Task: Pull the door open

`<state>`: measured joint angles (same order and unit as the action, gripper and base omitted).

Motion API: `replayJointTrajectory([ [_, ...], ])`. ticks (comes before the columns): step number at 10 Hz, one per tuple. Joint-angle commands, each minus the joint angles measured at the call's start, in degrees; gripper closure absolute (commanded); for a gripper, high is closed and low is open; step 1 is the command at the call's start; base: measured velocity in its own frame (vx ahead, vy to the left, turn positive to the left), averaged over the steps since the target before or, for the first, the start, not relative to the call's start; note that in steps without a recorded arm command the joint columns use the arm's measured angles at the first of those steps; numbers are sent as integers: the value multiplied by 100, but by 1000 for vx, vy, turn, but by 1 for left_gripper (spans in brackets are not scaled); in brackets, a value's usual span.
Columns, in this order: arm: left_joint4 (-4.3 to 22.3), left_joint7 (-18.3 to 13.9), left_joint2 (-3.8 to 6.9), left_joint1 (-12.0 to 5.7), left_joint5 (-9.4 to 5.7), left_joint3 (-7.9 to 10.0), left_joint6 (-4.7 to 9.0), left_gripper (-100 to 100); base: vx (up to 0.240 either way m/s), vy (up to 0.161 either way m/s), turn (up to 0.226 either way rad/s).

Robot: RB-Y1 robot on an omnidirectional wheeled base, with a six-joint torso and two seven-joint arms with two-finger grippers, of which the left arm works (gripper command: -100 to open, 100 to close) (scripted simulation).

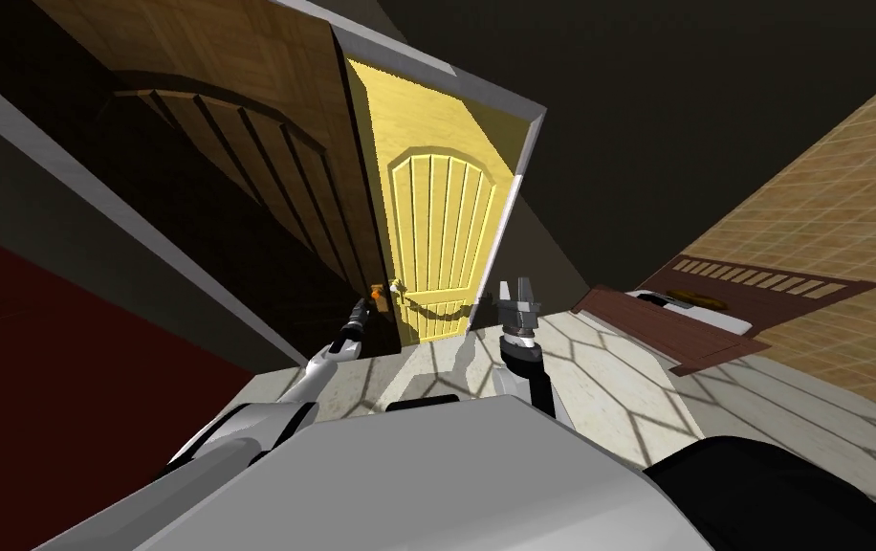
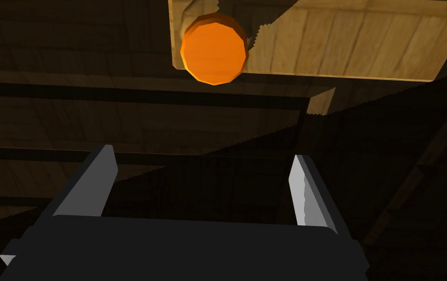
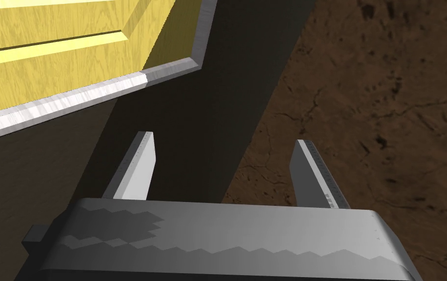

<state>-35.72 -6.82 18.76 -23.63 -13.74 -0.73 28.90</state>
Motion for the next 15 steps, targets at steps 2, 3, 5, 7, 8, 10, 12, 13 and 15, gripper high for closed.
replayJointTrajectory([
  [2, -106, -14, -54, 9, 19, -61, -25, -100, -147, -23, -31],
  [3, 9, -29, -48, -43, 20, -65, 35, -100, -50, -9, 0],
  [5, 129, 1, 142, 150, -38, 104, 49, -100, 24, 137, 194],
  [7, 171, 19, 193, 200, -58, 164, 65, -100, 86, 111, 42],
  [8, 173, 25, 190, 196, -60, 170, 72, -100, 188, 66, 10],
  [10, 148, 35, 131, 135, -50, 146, 88, -100, 206, -12, -84],
  [12, 92, 40, 21, 23, -26, 80, 103, -100, 218, -114, -157],
  [13, 62, 40, -34, -32, -13, 45, 109, -100, 216, -175, -138],
  [15, 101, 29, 10, -8, -20, 62, 120, 100, 43, -37, 2],
])
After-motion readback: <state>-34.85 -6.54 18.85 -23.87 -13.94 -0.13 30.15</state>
